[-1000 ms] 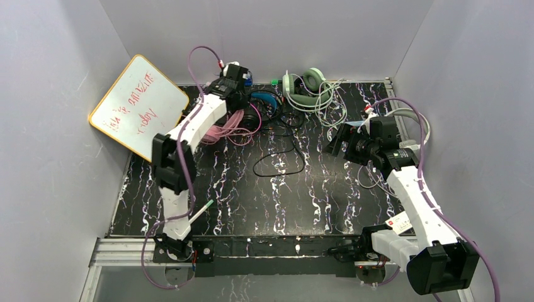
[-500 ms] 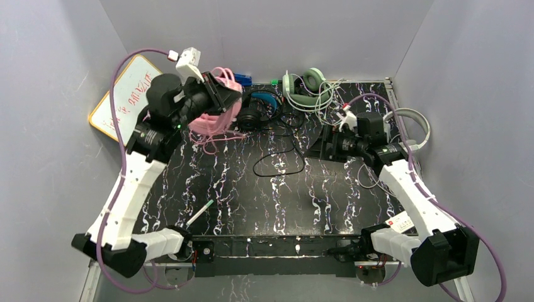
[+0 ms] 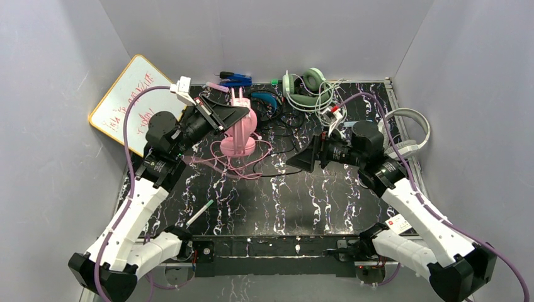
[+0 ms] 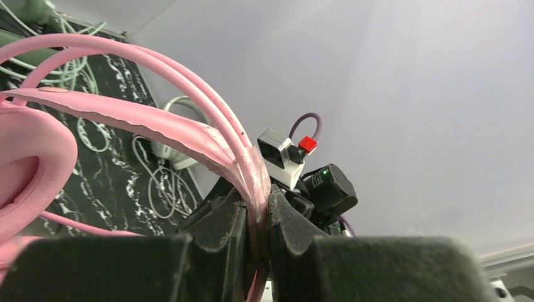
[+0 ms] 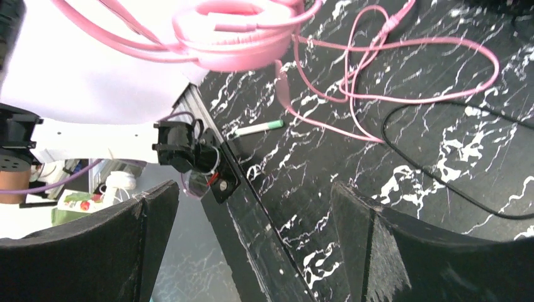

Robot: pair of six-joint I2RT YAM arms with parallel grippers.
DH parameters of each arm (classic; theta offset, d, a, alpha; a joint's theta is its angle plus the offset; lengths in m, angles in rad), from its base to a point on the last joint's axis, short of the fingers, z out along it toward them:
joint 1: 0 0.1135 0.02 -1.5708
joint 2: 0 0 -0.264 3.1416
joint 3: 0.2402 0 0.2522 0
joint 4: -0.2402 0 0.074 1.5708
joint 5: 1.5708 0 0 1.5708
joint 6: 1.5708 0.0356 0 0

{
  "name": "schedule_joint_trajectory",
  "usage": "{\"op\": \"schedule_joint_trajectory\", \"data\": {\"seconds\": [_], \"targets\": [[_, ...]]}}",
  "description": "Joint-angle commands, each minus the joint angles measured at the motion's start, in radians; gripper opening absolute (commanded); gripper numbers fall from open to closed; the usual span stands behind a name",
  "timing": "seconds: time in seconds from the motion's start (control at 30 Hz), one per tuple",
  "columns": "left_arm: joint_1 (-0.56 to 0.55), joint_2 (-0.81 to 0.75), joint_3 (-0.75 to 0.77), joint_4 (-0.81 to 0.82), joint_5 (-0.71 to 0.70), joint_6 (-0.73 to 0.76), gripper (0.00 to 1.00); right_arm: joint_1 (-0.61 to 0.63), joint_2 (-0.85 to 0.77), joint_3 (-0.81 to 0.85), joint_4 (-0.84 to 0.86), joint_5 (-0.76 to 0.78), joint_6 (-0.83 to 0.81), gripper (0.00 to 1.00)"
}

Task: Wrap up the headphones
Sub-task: Pick up the headphones from the center of the board.

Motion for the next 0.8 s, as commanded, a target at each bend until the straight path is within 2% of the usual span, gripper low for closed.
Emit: {"op": "schedule_joint_trajectory", "data": {"seconds": [0.0,0.13,0.33,0.57,0.77], "targets": [[0.001,-0.023,-0.046,0.150,0.050,-0.095,0.07,0.003,-0.049,0.000,0.137,0.030,0.053,0.99],[0.001,-0.055,-0.163,0.127,0.041,-0.082,0.07,0.003,-0.024,-0.004,0.235,-0.058,0.120,0.99],[-0.010,-0.100,-0.280,0.191,0.027,-0.153,0.07,0.016,0.020,-0.031,0.429,-0.173,0.236,0.99],[-0.024,-0.118,-0.310,0.220,0.020,-0.172,0.11,0.091,0.122,0.002,0.504,-0.157,0.248,0.98],[-0.033,-0.100,-0.299,0.306,0.017,-0.261,0.13,0.212,0.172,0.032,0.543,-0.040,0.176,0.97]]}}
